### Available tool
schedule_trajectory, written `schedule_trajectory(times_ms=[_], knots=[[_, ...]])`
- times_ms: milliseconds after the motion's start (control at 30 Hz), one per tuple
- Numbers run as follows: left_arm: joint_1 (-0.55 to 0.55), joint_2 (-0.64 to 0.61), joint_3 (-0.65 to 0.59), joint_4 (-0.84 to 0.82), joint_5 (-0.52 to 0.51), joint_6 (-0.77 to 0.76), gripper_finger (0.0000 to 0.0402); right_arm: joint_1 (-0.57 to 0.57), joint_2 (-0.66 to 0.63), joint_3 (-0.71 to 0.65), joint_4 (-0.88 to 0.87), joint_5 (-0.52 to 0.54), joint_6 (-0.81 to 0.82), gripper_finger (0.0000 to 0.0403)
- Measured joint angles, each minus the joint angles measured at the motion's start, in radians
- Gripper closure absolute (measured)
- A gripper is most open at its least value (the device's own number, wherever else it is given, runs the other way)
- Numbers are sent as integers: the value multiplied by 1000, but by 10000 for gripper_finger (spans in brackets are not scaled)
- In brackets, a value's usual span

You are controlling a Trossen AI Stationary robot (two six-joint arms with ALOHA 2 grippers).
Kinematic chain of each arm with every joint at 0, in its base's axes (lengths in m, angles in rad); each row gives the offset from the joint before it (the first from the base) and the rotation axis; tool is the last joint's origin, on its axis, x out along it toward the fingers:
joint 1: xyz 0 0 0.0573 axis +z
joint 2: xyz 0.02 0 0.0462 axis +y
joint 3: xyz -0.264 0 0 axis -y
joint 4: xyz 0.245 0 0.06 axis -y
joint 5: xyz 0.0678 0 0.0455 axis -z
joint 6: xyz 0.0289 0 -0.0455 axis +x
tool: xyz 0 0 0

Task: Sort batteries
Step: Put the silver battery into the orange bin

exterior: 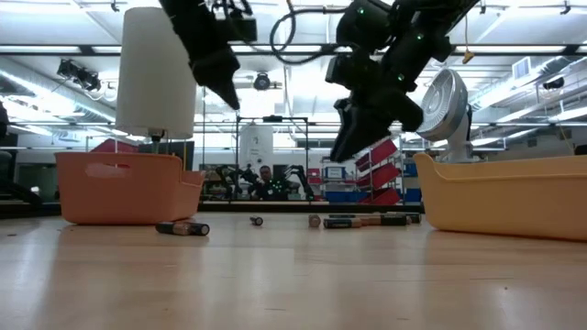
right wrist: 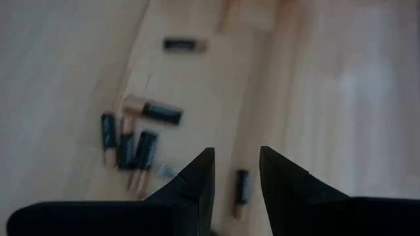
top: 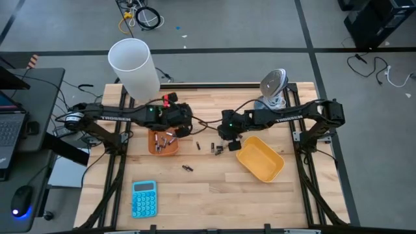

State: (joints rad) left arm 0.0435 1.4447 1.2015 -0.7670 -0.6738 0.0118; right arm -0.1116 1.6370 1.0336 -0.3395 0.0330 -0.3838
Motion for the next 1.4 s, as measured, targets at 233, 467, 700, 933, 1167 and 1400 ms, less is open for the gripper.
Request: schedule_trajectory(times_ms=[233, 467, 700, 933, 1167, 1400], knots=[[-40, -19, -32, 133, 31, 75, 310, 7, 14, 0, 5, 0, 14, 297], [-79, -107, -93, 289, 65, 120, 310, 12, 32, 0, 63, 0, -17, 297], [-121, -184, -111, 345, 75, 141, 310, 23, 129, 67, 57, -6, -37, 297], [-136, -276, -221, 443, 75, 142, 310, 36, 226, 184, -74, 27, -77, 297], [-138, -389, -383, 553, 73, 116, 310, 52, 243, 228, -168, 29, -133, 297], [-165, -448, -474, 672, 85, 95, 310, 52, 238, 229, -283, 87, -201, 297]])
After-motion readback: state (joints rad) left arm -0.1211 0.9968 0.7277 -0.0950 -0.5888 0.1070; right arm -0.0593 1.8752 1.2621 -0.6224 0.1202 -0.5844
